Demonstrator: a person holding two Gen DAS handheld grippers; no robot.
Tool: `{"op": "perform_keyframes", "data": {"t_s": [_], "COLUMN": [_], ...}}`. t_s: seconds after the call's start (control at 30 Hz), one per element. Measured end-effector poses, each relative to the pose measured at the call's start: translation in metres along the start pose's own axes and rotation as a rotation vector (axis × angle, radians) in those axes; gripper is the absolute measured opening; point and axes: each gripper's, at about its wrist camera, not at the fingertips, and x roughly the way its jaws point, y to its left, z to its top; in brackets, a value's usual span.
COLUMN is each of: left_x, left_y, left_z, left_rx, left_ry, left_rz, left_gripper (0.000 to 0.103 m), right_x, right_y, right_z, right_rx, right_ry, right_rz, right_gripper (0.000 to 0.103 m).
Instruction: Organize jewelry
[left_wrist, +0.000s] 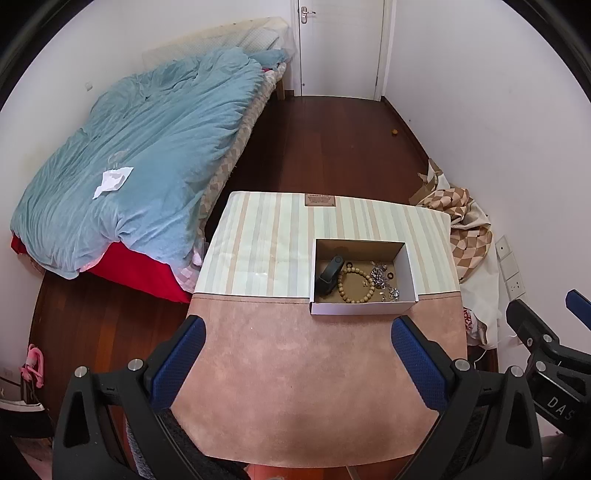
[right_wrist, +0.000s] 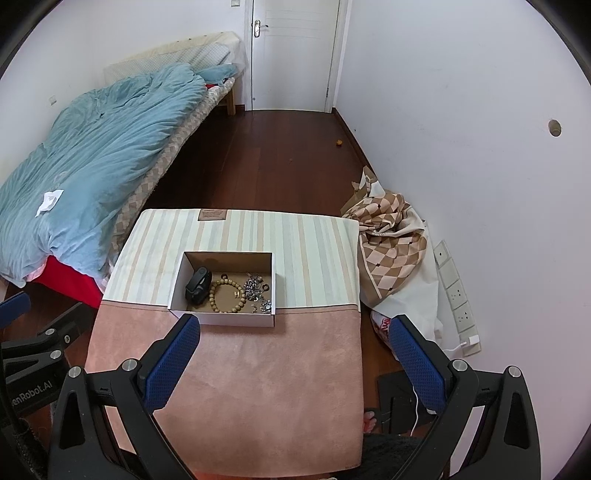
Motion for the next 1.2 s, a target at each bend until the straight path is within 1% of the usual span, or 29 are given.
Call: {"op": "perform_keyframes", "data": {"t_s": [1.2], "left_x": [-0.0005], "left_y": [0.0022], "left_z": [-0.0018], "left_rx": [0.002], "left_ry": [-0.004], "left_rz": [0.002], "left_gripper": [0.103], "right_x": [0.0012], "right_y": [0.0030], "right_z": [-0.0013], "right_rx": [-0.011], "right_ry": [0.002], "right_rz": [0.001], "right_gripper": [0.103]}}
